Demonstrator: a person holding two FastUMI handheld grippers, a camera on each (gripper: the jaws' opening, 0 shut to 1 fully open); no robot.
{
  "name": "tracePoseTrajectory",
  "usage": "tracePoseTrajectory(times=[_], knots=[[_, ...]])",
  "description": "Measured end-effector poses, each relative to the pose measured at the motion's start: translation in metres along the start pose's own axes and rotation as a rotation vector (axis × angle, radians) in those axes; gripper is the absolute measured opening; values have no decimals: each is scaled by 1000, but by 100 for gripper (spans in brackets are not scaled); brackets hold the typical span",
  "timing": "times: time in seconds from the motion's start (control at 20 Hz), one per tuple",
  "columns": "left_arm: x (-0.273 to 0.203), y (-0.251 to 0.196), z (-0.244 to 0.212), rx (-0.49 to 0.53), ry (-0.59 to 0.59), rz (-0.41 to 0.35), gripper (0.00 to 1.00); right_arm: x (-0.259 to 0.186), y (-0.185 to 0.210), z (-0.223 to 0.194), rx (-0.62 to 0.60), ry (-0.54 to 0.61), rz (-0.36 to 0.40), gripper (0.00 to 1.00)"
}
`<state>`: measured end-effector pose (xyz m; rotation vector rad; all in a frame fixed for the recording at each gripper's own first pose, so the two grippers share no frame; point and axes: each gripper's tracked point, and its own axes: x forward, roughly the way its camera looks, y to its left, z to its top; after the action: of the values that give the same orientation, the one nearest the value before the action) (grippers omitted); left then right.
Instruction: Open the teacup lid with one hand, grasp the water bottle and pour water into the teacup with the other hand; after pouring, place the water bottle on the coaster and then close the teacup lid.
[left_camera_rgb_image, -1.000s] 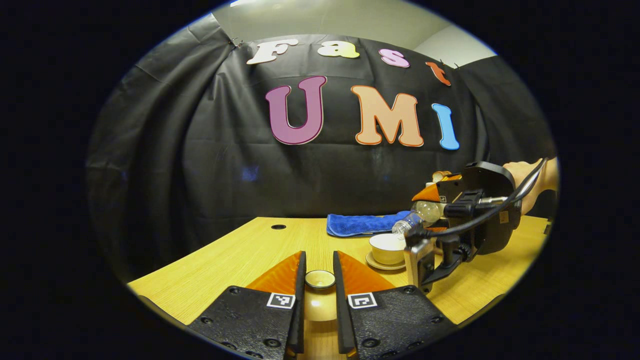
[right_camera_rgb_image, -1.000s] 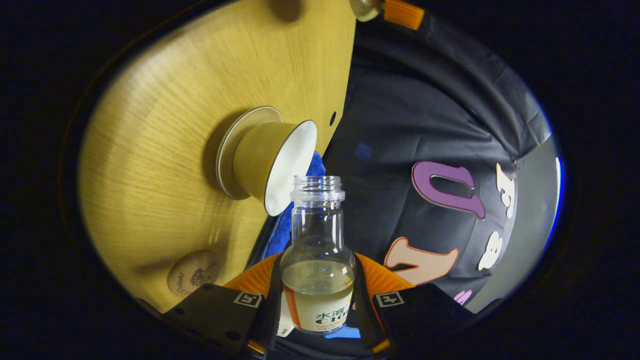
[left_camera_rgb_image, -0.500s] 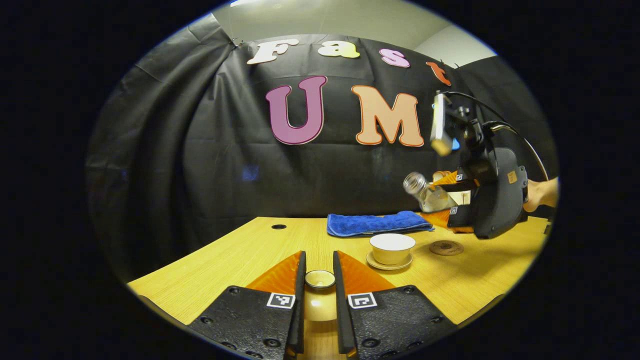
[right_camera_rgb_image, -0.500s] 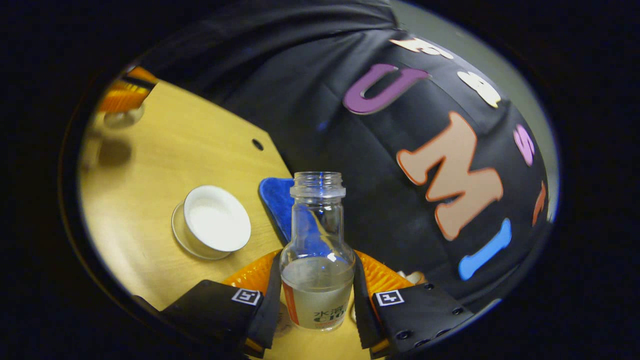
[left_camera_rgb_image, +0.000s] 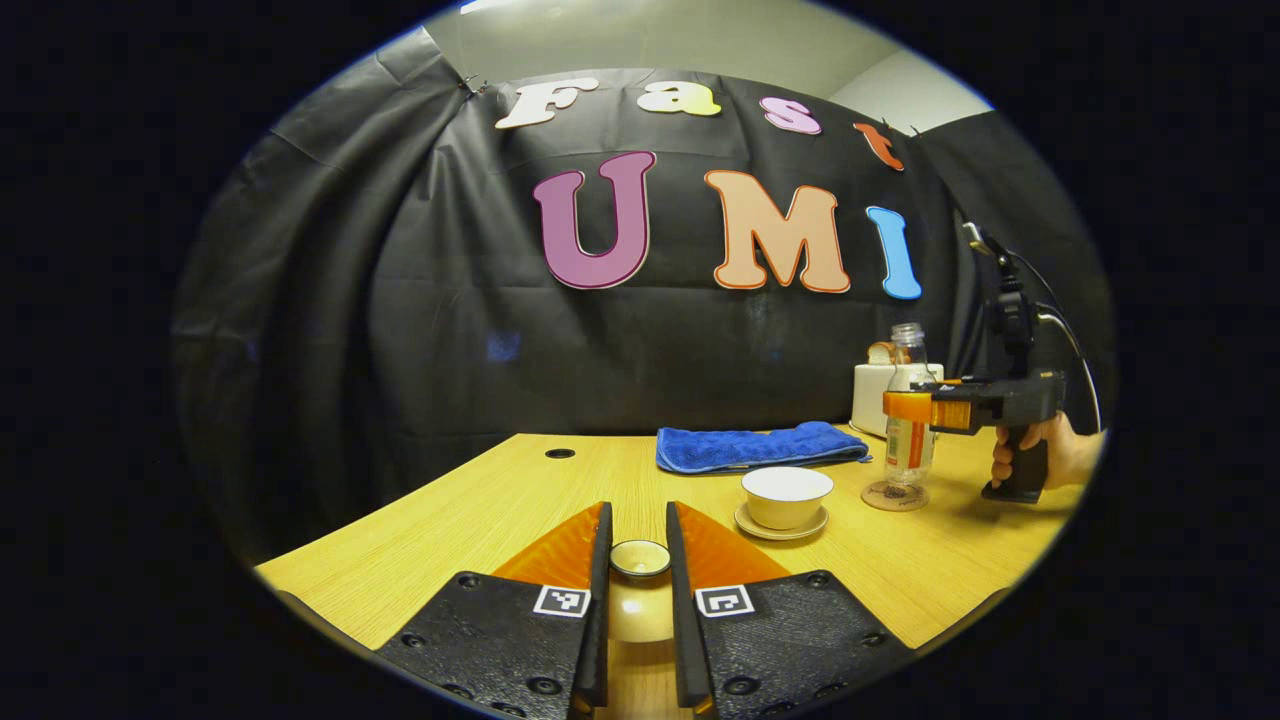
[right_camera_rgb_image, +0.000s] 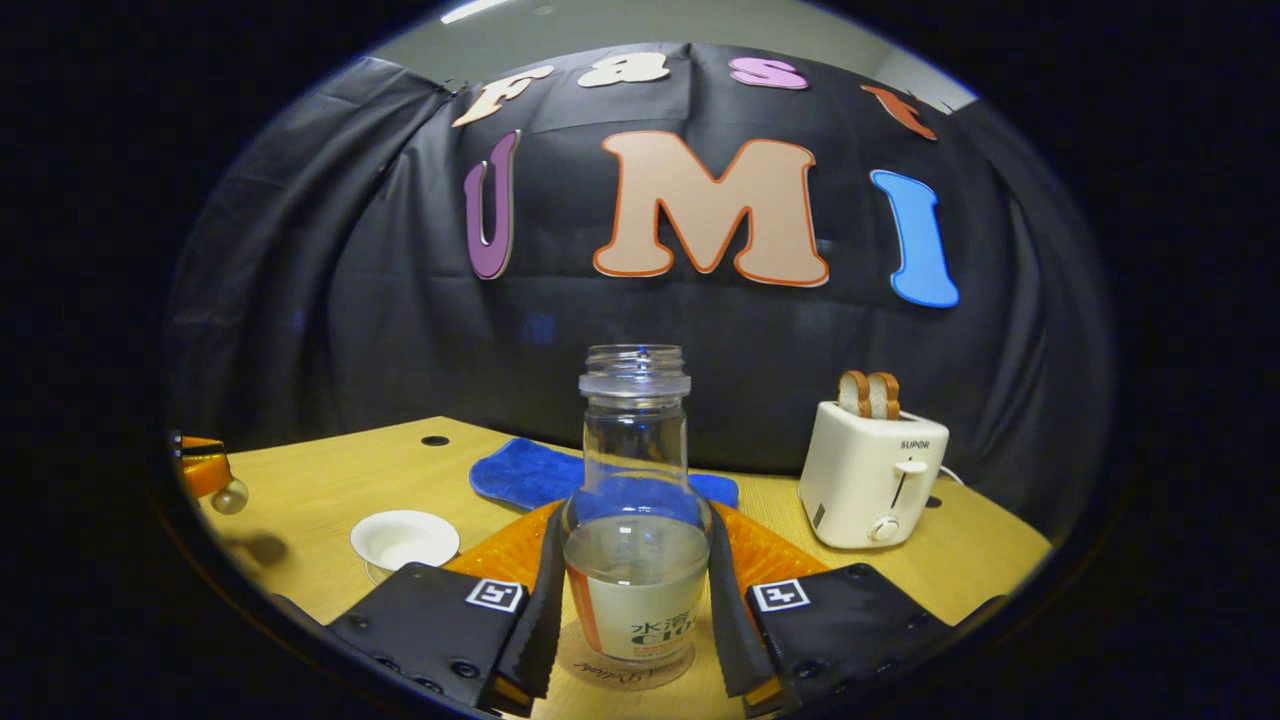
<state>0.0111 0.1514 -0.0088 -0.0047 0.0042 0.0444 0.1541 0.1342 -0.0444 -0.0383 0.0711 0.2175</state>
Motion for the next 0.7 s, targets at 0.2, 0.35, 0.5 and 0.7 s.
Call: tracePoseTrajectory(times=[0.2, 0.35, 0.5, 0.7], knots=[[0, 0, 0, 0, -1, 0, 24, 4, -1, -9, 47, -12, -19, 68], [0, -1, 0, -1, -1, 0, 24, 3, 0, -9, 23, -34, -25, 69], [0, -1, 0, 0, -1, 1, 24, 1, 0, -7, 23, -69, -30, 69], [1, 0, 0, 0, 0, 5, 24, 2, -1, -6, 40, -87, -33, 71]])
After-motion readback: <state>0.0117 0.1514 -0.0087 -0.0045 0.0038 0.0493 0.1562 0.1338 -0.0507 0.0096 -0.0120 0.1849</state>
